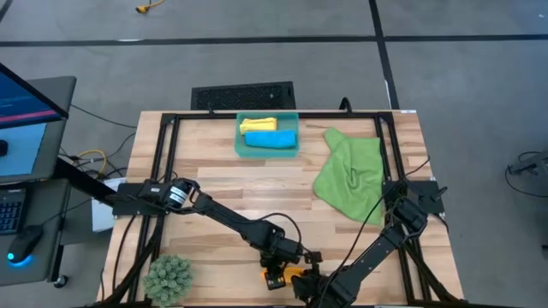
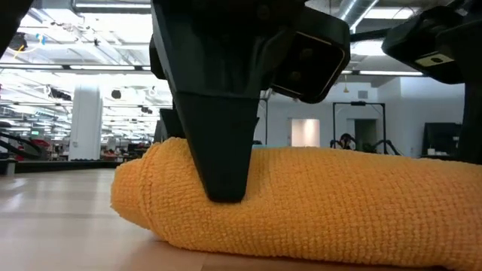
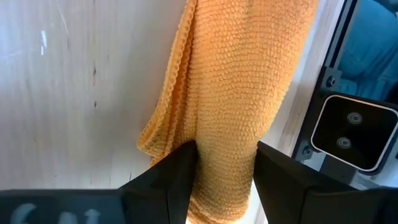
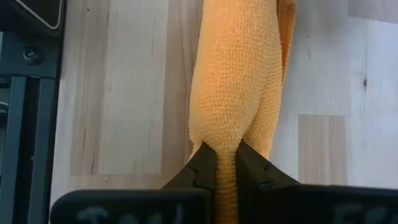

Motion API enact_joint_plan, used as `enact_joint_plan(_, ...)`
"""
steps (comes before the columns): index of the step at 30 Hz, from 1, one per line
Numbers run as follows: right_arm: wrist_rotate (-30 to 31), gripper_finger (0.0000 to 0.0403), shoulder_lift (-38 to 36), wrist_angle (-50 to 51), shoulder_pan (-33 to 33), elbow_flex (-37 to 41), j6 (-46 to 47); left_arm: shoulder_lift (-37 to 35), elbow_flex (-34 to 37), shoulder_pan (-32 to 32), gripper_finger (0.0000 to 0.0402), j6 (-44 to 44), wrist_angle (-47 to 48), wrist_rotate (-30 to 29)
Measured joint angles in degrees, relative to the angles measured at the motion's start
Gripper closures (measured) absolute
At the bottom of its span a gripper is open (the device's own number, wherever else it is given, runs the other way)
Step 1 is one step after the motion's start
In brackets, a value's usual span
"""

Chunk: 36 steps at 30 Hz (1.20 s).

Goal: Roll microfiber towels into tight, uniform cylinder then place into a basket
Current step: Roll the orange microfiber towel, then put the rolled orange microfiber towel into the green bin

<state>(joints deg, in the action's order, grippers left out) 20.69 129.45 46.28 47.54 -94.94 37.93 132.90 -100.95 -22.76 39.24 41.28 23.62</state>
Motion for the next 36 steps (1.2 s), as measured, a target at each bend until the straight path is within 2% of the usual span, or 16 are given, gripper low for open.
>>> enact_joint_plan(4,0.0,0.0362,0.0,0.0,0.2,0.0,1.1,-1.3,0.1,-0.5,0.0250,0.0,1.0,-2.1)
enact_joint_plan(10,-0.3,0.0362,0.0,0.0,0.3,0.0,2.6,-6.4,0.5,-0.7,0.0250,0.0,6.3,-11.4)
enact_joint_plan(17,-0.7,0.0362,0.0,0.6,0.3,0.0,2.7,-9.8,0.4,-3.8,0.0250,1.1,15.2,-20.2)
enact_joint_plan(22,-0.3,0.0362,0.0,1.1,0.1,0.0,3.5,-9.8,0.4,-7.2,0.0250,4.0,19.0,-22.6)
enact_joint_plan(31,0.8,0.0362,0.0,1.4,-1.4,-0.1,3.7,-10.6,0.2,-15.8,0.0251,10.7,23.8,-35.7)
enact_joint_plan(36,1.4,0.0362,0.0,2.3,-2.5,0.0,3.7,-10.7,1.5,-19.9,0.0251,16.7,24.5,-40.6)
